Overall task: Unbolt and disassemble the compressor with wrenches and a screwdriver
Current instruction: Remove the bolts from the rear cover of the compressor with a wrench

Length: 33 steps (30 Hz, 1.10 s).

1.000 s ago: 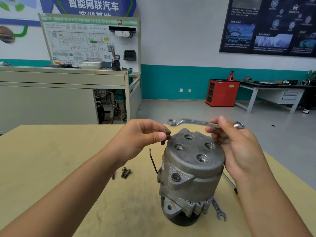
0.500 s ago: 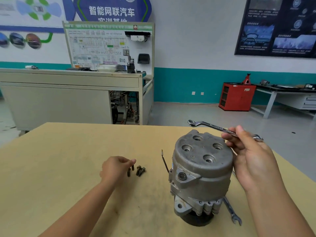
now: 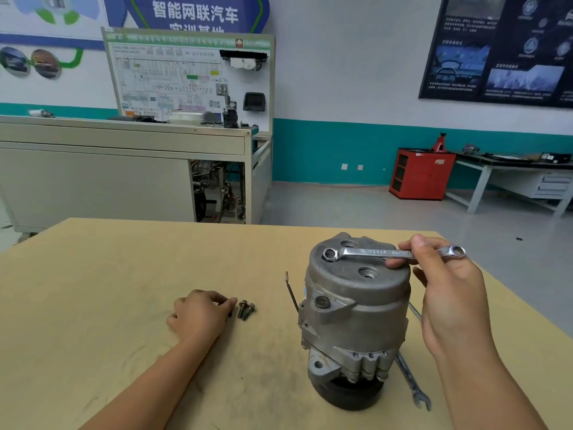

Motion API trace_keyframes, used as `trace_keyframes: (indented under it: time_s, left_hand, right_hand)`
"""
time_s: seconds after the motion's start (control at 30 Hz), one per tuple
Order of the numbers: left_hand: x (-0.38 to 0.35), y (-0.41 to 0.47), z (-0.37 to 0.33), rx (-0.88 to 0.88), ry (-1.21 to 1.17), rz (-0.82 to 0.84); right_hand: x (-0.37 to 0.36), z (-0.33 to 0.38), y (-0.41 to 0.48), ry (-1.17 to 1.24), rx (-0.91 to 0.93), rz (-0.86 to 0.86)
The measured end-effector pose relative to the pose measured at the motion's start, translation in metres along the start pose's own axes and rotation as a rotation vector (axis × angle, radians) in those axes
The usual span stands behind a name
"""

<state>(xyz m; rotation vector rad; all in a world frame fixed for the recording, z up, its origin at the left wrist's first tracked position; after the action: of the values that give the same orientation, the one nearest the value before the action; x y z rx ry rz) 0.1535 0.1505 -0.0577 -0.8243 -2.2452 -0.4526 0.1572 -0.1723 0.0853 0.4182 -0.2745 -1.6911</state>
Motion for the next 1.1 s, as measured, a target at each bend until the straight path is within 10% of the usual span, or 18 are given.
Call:
trace_keyframes:
  time_s: [0.57, 0.8, 1.1]
  left_hand:
    - [0.010, -0.029, -0.018, -0.120, -0.069, -0.082]
    - [0.037, -0.143, -0.073, -0.544, -0.939, 0.146]
    - [0.020, -0.196, -0.107, -0.470, -0.676, 0.172]
  right_hand:
    - [0.031, 0.001, 0.000, 0.220, -0.182, -0.019]
    - [0.047, 0.003, -0.007, 0.208, -0.197, 0.000]
    - [0.073, -0.016, -0.020, 0.086, -0.211, 0.054]
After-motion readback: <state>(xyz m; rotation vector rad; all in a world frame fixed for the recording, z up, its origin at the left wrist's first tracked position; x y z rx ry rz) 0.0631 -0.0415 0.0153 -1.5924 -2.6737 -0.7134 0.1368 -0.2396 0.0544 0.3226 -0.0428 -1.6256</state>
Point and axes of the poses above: each hand's wrist, its own y-axis towards the middle knuckle, its own x-axis out of the back of the hand, z = x × y, the point moved 4 cm from there along y, towards the middle knuckle, and after that the axes turned 9 degrees about -y, right-handed, at the moved point
